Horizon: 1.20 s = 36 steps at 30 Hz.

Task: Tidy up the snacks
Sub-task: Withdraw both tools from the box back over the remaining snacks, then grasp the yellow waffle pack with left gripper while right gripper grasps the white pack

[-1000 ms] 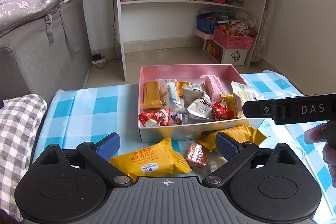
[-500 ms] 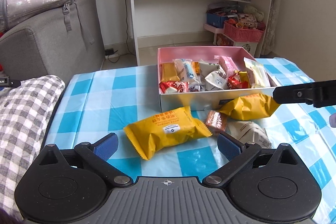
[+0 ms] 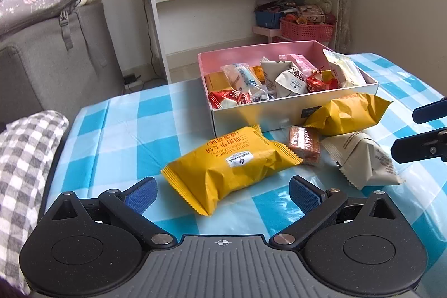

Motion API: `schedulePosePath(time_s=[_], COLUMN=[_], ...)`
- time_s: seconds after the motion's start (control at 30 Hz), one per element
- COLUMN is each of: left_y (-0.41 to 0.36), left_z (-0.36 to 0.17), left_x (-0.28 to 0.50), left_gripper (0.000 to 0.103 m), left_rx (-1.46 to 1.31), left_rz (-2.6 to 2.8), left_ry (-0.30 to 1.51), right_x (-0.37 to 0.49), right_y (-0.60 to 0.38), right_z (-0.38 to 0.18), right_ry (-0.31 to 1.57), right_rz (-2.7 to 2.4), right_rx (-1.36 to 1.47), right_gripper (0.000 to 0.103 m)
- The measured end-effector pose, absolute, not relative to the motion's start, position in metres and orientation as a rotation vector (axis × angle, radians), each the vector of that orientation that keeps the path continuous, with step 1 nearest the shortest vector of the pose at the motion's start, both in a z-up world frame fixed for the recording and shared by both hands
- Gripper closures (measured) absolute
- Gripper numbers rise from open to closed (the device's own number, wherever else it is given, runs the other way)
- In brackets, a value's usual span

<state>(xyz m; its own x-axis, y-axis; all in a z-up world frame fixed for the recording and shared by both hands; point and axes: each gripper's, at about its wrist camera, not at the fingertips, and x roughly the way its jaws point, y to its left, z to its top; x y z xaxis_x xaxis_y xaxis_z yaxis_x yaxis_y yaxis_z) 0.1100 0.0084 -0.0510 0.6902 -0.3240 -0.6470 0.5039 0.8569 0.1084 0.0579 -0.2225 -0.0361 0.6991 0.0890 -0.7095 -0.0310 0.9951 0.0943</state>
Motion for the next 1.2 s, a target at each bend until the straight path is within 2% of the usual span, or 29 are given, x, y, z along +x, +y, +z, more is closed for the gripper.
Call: schedulePosePath(time_s=[0.37,0.63,1.07,1.13,1.2], left_y=[-0.008,-0.029,-0.031,-0.032,-0.033], left_z=[-0.045,-0.061,-0.056,-0.057,-0.057], left_x=[0.134,0.146,0.125,0.117,0.113], left_gripper=[0.001,0.002,0.004,0.008,0.008], left_rx=[0.355,0.405,0.431,0.453,0.464], left_rz=[-0.608,-0.645,-0.735,-0.755,-0.747], left_ry=[0.609,0.645,0.72,0.73,0.741], right_x=[0.063,0.065,0.063,0.065,0.064], right_y=[-0.214,-0.208,-0.202,-0.202,-0.203], right_z=[-0.051,-0.065,-0.067,-0.067,-0.067], right_ry=[0.826,0.834,0.81,0.81,0.816], right_rz=[0.154,0.233,0.275,0.275,0.287], right_rx=[0.033,-0.089,-0.178,-0.179,-0.179], right_gripper=[0.0,0.002,0.021,0.024,0.023])
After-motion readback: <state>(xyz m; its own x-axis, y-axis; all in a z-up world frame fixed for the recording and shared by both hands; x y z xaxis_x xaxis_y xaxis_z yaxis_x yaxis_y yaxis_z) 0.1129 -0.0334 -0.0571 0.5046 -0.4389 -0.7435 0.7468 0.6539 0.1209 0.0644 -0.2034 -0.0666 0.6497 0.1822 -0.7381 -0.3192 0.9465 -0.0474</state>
